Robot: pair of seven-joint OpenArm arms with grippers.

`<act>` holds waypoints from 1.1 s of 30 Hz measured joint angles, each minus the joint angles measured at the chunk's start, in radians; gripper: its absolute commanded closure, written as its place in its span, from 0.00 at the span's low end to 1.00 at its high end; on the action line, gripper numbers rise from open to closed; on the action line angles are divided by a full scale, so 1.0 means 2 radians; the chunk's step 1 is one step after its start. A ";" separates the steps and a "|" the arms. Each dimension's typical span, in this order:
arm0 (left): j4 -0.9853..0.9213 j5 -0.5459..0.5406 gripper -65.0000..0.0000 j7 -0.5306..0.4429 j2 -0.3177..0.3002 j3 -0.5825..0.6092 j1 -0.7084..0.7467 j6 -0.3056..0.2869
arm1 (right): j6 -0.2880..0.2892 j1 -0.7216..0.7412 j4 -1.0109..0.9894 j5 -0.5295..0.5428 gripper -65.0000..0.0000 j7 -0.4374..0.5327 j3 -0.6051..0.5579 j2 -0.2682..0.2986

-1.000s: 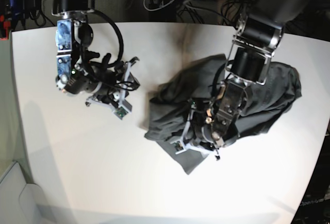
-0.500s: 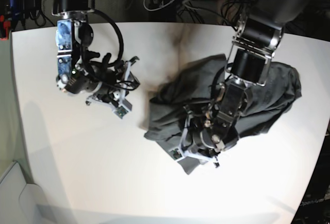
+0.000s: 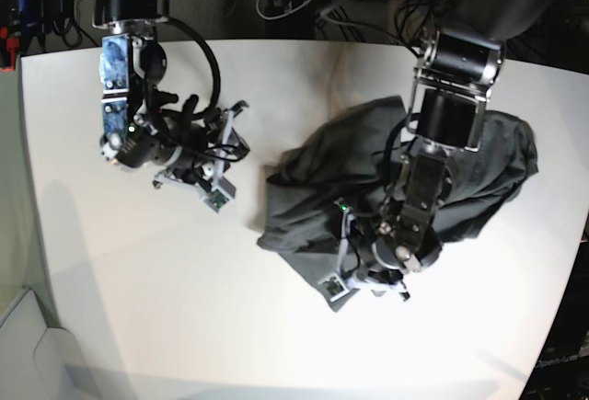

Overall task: Layout the t-shirt on the table in an organized manner, then fold the t-shirt properly
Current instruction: 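Press the left gripper into the shirt pile and grasp a fold, then grasp the shirt with the right gripper and pull it away from the left gripper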

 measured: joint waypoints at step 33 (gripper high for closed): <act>0.066 0.003 0.99 -0.015 0.012 -0.277 0.000 -0.002 | 0.000 -0.001 -0.001 -0.001 0.62 0.000 0.000 0.007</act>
